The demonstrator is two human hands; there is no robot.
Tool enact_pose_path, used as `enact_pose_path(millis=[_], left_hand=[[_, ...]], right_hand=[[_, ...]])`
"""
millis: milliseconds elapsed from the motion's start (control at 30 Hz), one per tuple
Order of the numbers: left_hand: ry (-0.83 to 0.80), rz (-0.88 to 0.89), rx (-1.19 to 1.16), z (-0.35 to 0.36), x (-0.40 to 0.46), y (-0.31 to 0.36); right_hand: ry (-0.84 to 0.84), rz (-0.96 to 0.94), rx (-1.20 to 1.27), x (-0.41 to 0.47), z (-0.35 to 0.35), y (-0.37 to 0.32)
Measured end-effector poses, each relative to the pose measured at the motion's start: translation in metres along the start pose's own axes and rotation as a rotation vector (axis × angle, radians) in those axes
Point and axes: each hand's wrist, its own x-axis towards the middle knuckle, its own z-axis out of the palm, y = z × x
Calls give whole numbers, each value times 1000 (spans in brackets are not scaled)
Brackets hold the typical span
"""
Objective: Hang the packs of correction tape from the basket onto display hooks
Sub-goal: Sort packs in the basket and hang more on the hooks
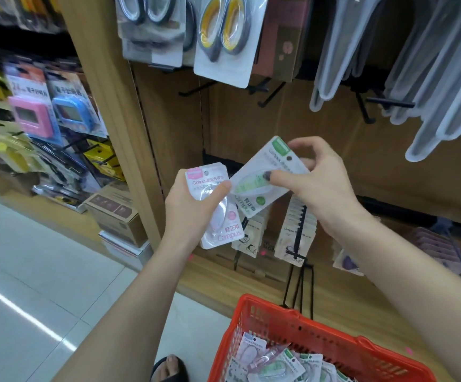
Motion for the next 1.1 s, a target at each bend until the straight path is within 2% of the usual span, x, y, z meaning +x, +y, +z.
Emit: enact_pose_path(millis=[133,233,433,667,1000,1100], left_hand=[[-36,-7,0,-1,1,-3],[-43,-9,-6,-3,2,-5],[-39,-27,-33,-4,6,-8],[21,-24,-92,-7,12,-4],[63,5,-104,-9,12,3],[75,17,-89,-11,12,6]], right_hand=[[141,70,330,1,24,6],[171,103,440,4,43,10],[57,74,321,6,62,11],[-104,-149,272,10,42,-11],[-89,-182,341,5,41,-14],[-78,-107,449,3,45,-16]])
